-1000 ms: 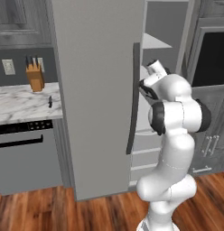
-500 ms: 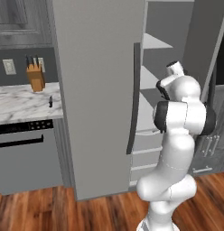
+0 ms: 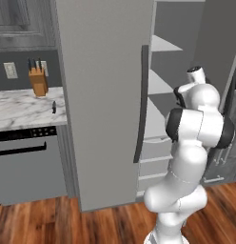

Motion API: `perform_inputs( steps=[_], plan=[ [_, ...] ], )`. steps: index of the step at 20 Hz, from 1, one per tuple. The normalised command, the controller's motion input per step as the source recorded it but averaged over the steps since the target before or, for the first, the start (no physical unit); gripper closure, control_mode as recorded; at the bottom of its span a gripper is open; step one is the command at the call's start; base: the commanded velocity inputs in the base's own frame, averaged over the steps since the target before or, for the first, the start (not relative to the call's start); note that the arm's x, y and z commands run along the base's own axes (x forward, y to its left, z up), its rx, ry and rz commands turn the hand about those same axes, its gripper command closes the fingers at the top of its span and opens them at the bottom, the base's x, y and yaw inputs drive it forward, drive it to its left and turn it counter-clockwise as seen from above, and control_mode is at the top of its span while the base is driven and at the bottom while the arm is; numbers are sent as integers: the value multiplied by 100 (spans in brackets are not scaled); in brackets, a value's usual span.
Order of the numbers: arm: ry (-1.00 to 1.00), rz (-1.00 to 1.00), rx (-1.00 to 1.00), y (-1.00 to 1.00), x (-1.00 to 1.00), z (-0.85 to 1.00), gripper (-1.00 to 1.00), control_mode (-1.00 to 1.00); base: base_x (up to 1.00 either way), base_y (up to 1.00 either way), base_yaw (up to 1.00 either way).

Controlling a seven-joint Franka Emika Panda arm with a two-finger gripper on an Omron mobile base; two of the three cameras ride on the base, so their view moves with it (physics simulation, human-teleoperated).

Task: Retrieve the butter from the fridge and place it on a plate on the dining table. Then retrieve the butter knife by the fridge and place it near the plate.

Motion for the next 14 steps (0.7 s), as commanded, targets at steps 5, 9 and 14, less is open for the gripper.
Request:
perform_inputs(
  steps=[5, 9, 14],
  plan=[
    [-32, 0, 0, 78, -95, -21, -100, -100, 0, 0, 0],
    [-33, -9, 0, 100, -69, -39, -100, -100, 0, 0, 0],
    [-29, -25, 8, 100, -15, -25, -100, -100, 0, 0, 0]
  ],
)
